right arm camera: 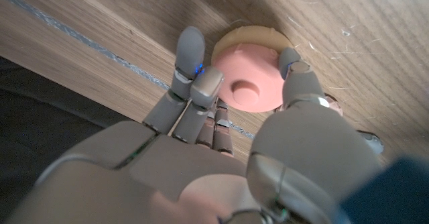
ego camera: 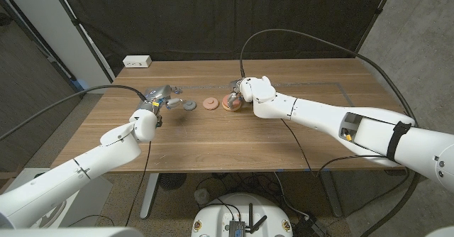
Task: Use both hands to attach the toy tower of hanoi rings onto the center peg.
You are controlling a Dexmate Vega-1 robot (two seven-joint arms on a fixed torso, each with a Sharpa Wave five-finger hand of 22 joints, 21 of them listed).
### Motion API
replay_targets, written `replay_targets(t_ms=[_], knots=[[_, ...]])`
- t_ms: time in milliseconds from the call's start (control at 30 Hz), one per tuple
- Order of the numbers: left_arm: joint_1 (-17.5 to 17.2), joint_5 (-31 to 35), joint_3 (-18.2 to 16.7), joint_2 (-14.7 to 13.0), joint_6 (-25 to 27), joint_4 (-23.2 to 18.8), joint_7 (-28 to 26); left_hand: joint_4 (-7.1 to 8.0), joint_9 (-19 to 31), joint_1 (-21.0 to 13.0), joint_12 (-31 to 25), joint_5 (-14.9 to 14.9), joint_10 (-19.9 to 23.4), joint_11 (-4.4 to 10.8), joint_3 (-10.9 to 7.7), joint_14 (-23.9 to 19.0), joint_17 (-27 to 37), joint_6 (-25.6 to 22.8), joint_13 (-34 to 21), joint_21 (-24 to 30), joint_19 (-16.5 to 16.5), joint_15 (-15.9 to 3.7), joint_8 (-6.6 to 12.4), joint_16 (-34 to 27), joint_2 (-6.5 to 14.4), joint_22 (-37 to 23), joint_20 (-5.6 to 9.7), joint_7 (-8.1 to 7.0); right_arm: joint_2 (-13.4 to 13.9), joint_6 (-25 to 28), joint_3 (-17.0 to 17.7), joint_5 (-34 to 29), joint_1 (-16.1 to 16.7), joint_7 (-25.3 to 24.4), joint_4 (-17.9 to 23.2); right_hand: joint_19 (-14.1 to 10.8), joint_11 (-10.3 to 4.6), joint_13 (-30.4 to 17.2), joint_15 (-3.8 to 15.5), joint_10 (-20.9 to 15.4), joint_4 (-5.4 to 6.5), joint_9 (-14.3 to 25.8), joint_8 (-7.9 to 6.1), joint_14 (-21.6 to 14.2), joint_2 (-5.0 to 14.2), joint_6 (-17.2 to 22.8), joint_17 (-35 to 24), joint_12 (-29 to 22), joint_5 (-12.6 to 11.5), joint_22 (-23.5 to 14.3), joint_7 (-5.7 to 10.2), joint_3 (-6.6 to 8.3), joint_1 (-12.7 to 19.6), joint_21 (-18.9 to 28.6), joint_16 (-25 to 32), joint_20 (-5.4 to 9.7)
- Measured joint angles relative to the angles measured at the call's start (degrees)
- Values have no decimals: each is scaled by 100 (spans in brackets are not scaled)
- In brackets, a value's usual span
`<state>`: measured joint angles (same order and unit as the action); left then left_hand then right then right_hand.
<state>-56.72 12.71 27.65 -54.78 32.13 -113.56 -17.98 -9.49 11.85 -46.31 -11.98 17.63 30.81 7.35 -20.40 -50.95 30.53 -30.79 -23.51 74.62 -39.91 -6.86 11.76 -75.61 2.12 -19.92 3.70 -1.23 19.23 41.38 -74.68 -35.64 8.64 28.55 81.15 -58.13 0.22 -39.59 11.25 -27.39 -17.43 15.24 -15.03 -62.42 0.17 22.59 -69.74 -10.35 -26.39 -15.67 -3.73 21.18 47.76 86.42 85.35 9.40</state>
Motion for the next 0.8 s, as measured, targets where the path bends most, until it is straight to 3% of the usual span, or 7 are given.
replay_targets(t_ms=[33,67,100,467,500,533,800], knots=[[1,1,1,1,-1,0,0,0,0,0,0,0,0,0,0,0,0,0,0,0,0,0,0,0,0,0,0,0,0,0,0,0,0,0,1,2,-16,10,-19,16,9,4,17,19,-46,-19,15,0,14,0,19,-8,-43,0,0,-2],[1,1,1,1,-1,0,0,0,0,0,0,0,0,0,0,0,0,0,0,0,0,0,0,0,0,0,0,0,9,5,-6,-5,-2,6,13,20,-18,15,-16,17,181,7,24,23,-71,-27,24,3,40,15,28,138,-66,0,-22,-20],[2,2,4,4,-2,1,2,0,0,0,0,0,0,0,0,0,0,0,0,0,0,0,0,0,0,9,0,0,19,17,-13,-19,-5,23,28,20,-36,24,3,36,213,7,41,42,-71,-27,28,6,45,22,28,170,-65,0,-40,-20],[5,12,14,9,-12,2,6,0,0,0,0,0,0,0,0,0,1,0,0,61,20,0,0,0,0,53,21,0,86,105,-71,-116,-39,148,145,114,-312,112,-103,5,257,18,188,224,-391,88,53,22,261,77,283,181,-106,-67,-173,-48],[5,13,15,9,-12,2,7,0,0,0,0,0,0,0,0,-1,1,0,0,64,20,0,0,0,0,54,21,0,91,107,-76,-122,-41,156,154,143,-333,135,-130,25,572,19,201,251,-499,75,71,22,289,79,297,496,-99,-83,-204,-62],[4,14,15,9,-12,1,7,0,0,0,0,0,0,0,0,0,1,0,0,84,20,0,0,0,0,53,21,0,95,111,-82,-132,-44,172,162,163,-333,141,-134,25,678,18,216,255,-556,66,78,23,300,79,305,602,-94,-83,-232,-82],[4,19,15,7,-12,-24,8,0,0,0,0,0,0,0,0,-1,1,0,0,84,42,1,0,0,0,80,-2,0,108,127,-129,-204,-78,287,195,218,-425,218,-153,117,781,-9,301,359,-591,-36,104,28,504,105,409,657,-130,-105,-361,-94]])
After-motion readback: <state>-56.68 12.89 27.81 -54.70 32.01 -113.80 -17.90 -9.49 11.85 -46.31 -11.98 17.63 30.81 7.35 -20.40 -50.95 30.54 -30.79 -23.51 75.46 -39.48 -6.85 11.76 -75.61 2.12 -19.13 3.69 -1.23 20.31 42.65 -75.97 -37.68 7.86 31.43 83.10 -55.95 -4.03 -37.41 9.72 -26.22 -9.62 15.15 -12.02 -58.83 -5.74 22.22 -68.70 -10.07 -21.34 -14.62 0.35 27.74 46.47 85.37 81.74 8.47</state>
